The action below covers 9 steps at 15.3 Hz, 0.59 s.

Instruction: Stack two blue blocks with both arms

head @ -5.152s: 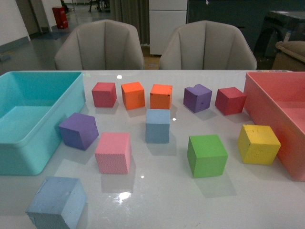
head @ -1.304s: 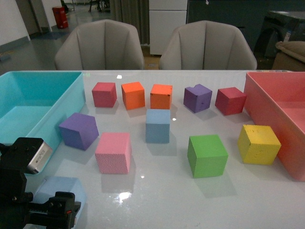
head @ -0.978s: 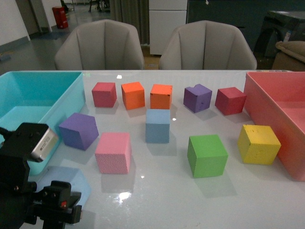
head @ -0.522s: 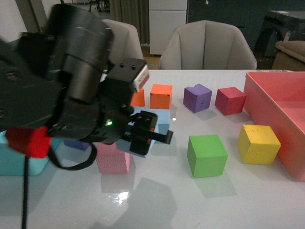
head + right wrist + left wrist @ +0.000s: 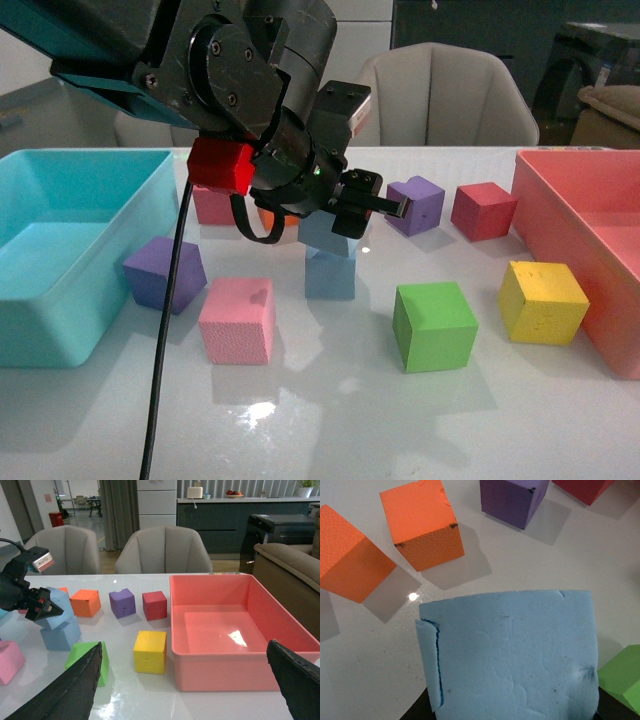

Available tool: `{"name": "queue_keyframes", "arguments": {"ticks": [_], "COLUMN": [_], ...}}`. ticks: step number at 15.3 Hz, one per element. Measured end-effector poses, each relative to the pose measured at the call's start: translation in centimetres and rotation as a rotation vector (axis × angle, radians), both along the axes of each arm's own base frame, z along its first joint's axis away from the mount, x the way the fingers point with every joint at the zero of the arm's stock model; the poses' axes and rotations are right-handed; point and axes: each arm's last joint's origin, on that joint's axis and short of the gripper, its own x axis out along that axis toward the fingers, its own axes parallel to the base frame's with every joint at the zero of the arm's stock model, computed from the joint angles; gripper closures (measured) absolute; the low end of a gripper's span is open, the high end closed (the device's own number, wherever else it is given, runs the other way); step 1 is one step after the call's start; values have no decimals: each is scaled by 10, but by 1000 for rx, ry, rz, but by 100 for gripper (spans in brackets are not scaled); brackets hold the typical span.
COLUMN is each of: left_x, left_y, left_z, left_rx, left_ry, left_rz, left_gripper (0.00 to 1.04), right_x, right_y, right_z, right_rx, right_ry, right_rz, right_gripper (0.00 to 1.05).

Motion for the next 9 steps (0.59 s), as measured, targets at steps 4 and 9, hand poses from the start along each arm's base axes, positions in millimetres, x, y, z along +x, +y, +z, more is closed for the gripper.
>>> {"name": "queue_keyframes", "arguments": {"ticks": [4, 9], "left_x": [14, 18], "left_y": [-4, -4], "left_z": [-6, -10], "left_rx": [4, 12], "left_ry": [20, 30], "left_rz": [14, 36], "left_gripper": [63, 46], "right_x": [0, 0], "right_y": [0, 0], "right_z": [0, 0], "right_rx": [0, 0], "right_ry": [0, 0], "right_rz": [0, 0], "right_gripper": [6, 6]}}
